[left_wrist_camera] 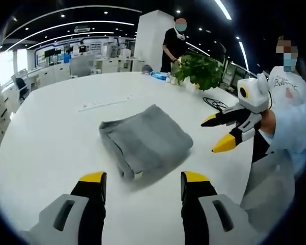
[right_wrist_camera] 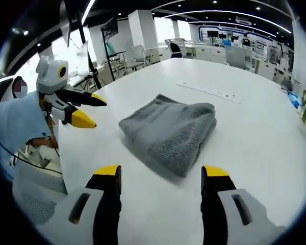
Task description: Fold the towel on the table until its edges align and the towel forms a compact rectangular stack.
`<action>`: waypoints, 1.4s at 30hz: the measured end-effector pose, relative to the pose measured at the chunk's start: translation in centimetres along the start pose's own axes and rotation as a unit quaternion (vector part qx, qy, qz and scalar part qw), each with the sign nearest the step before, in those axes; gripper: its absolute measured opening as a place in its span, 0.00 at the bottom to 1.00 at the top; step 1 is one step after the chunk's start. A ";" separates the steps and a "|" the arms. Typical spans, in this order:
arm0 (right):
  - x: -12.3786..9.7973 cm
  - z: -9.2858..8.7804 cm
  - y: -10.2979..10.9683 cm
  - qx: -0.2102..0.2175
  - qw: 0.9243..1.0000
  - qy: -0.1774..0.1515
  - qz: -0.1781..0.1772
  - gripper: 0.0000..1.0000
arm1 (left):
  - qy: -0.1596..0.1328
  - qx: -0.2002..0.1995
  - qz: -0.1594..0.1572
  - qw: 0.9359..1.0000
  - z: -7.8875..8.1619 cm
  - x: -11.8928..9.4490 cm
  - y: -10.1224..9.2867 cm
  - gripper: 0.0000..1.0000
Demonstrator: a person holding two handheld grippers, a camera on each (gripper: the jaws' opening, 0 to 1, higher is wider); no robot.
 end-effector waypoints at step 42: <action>-9.3 -2.3 3.2 -0.014 0.997 -0.080 -0.016 0.71 | -0.097 0.019 0.030 0.995 -1.8 -8.1 -3.4 0.74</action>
Point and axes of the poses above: the point that each gripper's makers call its tool centre point, and the gripper's own axes: x roughly forward along the fingers, y roughly to its left, z roughly out of its top, the point moved 4 cm from there along -x, roughly backward along the fingers, and after that the axes turned 9 degrees about -y, right-handed, at the moved point
